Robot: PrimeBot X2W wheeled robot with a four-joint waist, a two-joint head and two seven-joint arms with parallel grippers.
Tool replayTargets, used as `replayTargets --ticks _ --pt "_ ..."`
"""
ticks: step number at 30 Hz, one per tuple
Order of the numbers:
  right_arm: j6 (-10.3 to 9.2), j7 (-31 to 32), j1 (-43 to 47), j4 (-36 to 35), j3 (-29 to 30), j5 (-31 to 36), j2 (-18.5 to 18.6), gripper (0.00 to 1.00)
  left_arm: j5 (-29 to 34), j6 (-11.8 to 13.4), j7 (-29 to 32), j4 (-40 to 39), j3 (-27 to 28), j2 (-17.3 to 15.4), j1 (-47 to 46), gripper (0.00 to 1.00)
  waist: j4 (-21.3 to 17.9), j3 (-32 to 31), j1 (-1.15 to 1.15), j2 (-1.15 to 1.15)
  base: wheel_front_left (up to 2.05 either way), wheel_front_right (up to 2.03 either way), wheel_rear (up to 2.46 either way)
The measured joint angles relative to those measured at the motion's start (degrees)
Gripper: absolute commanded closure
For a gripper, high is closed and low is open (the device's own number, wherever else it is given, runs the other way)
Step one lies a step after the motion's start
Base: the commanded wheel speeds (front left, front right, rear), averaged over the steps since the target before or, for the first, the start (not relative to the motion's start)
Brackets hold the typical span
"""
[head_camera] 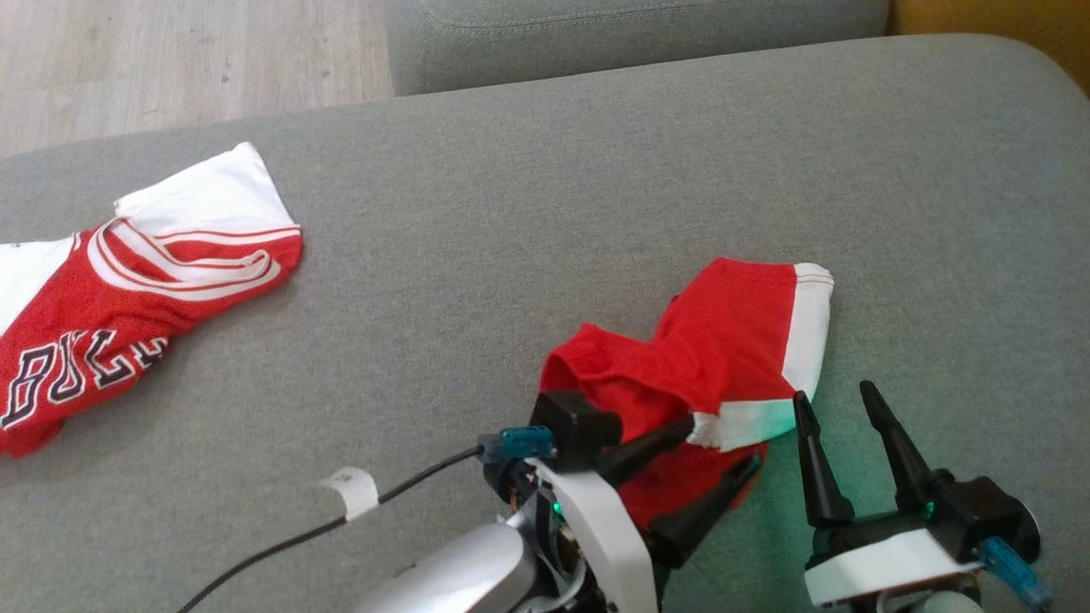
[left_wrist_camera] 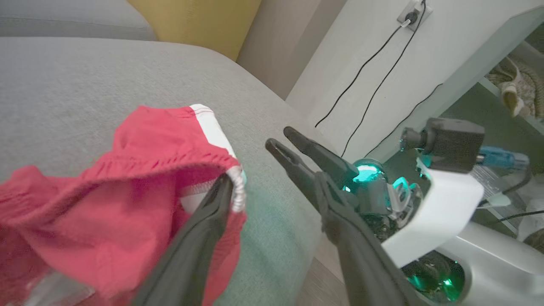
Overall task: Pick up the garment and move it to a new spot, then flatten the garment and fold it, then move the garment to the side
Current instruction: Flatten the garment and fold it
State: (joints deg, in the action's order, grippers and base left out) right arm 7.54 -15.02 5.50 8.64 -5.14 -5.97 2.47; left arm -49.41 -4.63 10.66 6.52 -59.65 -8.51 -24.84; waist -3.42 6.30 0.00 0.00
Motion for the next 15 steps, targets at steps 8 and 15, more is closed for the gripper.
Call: replayTargets --ticks 8,15 --pt "0.00 0.0 -0.1 0.0 -0.8 -0.1 0.0 0.00 0.1 1.1 0.1 3.4 -0.7 0.3 0.0 0.00 -0.5 0.4 0.00 0.00 0.00 0.00 0.00" --pt "0.00 0.0 -0.3 0.0 -1.2 -0.6 0.0 0.00 0.7 1.0 -2.7 8.0 0.4 0.8 -0.1 1.00 -0.8 0.9 0.00 0.00 0.00 0.00 0.00"
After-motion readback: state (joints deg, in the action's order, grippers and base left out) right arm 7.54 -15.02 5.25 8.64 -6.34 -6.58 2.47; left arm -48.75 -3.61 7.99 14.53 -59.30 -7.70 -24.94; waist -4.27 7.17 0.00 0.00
